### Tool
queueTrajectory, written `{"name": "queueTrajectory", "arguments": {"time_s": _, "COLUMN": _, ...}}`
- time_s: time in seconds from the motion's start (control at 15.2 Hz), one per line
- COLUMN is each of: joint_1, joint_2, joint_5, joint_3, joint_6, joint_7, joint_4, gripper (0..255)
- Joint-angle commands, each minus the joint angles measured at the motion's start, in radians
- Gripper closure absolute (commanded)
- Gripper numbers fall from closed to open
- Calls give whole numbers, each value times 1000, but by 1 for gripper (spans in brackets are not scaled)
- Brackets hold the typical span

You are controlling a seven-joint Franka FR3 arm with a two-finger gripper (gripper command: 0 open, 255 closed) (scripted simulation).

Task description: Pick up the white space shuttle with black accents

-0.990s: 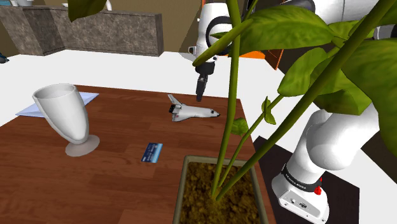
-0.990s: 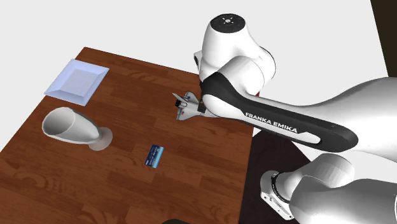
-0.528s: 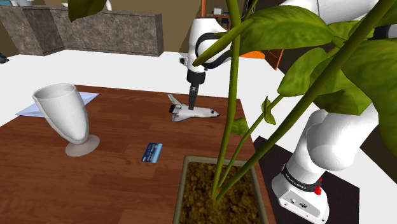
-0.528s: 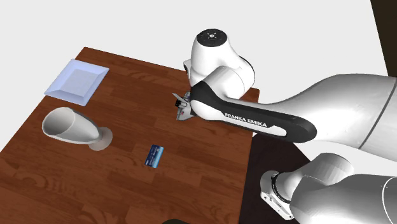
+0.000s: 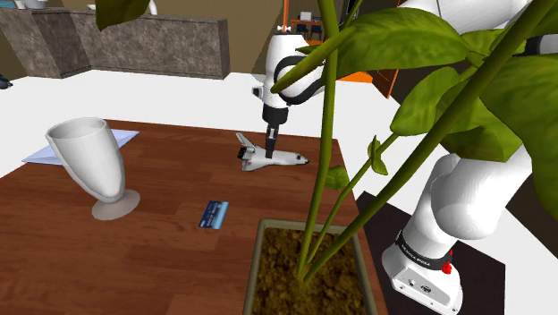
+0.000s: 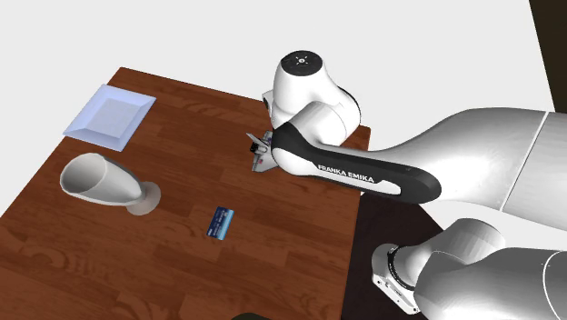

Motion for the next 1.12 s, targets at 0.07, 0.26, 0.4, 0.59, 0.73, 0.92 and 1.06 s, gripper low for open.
{"name": "queueTrajectory", "arguments": {"time_s": 0.07, "joint_1": 0, "joint_2": 0, "joint_5": 0, "joint_3": 0, "joint_6": 1, "joint_7": 0, "joint_4": 0, "gripper": 255}}
{"name": "queueTrajectory", "arguments": {"time_s": 0.26, "joint_1": 0, "joint_2": 0, "joint_5": 0, "joint_3": 0, "joint_6": 0, "joint_7": 0, "joint_4": 0, "gripper": 255}}
{"name": "queueTrajectory", "arguments": {"time_s": 0.4, "joint_1": 0, "joint_2": 0, "joint_5": 0, "joint_3": 0, "joint_6": 1, "joint_7": -1, "joint_4": -1, "gripper": 255}}
{"name": "queueTrajectory", "arguments": {"time_s": 0.59, "joint_1": -1, "joint_2": -16, "joint_5": -2, "joint_3": -1, "joint_6": -40, "joint_7": 2, "joint_4": 25, "gripper": 255}}
{"name": "queueTrajectory", "arguments": {"time_s": 0.73, "joint_1": -1, "joint_2": -25, "joint_5": -3, "joint_3": -1, "joint_6": -68, "joint_7": 4, "joint_4": 43, "gripper": 255}}
{"name": "queueTrajectory", "arguments": {"time_s": 0.92, "joint_1": -1, "joint_2": -37, "joint_5": -4, "joint_3": -2, "joint_6": -109, "joint_7": 7, "joint_4": 72, "gripper": 255}}
{"name": "queueTrajectory", "arguments": {"time_s": 1.06, "joint_1": -2, "joint_2": -43, "joint_5": -5, "joint_3": -2, "joint_6": -136, "joint_7": 8, "joint_4": 93, "gripper": 255}}
